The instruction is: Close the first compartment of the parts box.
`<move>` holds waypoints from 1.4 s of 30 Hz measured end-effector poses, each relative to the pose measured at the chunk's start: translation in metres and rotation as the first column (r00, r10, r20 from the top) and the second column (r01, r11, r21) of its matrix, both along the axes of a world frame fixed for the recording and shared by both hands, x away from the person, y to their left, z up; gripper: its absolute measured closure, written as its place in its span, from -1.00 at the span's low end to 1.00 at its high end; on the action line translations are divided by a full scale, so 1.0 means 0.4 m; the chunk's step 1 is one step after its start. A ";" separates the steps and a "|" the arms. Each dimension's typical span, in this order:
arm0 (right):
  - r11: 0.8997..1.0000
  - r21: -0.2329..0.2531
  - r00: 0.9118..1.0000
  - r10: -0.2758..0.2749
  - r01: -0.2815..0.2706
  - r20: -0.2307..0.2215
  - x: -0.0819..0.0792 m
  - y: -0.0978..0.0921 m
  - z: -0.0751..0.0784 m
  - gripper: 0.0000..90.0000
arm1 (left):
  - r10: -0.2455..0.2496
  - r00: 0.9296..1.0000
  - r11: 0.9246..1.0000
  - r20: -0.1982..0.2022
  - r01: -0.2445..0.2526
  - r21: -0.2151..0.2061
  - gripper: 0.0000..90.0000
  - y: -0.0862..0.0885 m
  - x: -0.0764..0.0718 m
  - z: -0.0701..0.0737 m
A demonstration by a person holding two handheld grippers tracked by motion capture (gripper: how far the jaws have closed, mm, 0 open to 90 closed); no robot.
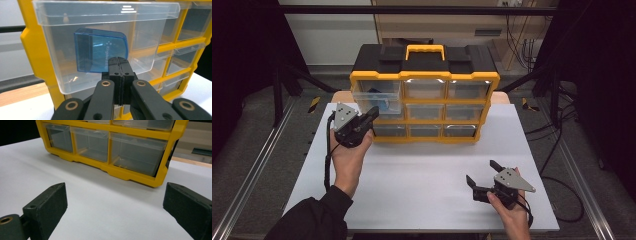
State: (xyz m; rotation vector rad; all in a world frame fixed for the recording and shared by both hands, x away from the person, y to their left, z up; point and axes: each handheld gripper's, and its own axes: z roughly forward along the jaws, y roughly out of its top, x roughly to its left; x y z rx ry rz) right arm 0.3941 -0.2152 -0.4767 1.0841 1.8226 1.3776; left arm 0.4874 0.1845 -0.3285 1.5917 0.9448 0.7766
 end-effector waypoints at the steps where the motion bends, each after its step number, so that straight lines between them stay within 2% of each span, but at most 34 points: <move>1: 1.000 0.002 1.000 -0.001 0.001 0.001 0.000 0.000 0.000 -0.89 | 0.002 1.000 1.000 0.001 -0.002 0.002 1.00 0.000 0.002 0.000; 21: 1.000 0.015 1.000 -0.007 0.007 0.013 0.000 -0.002 0.002 -0.89 | 0.011 1.000 0.999 0.018 -0.012 0.046 1.00 -0.023 0.037 0.009; 31: 1.000 0.007 1.000 -0.003 0.003 0.024 -0.001 -0.002 0.004 -0.87 | 0.023 1.000 0.999 0.003 -0.023 0.042 1.00 -0.030 0.063 0.009; 42: 1.000 0.009 1.000 -0.004 0.004 0.021 -0.001 -0.002 0.003 -0.89 | 0.029 1.000 0.999 0.006 -0.029 0.041 1.00 -0.034 0.080 0.009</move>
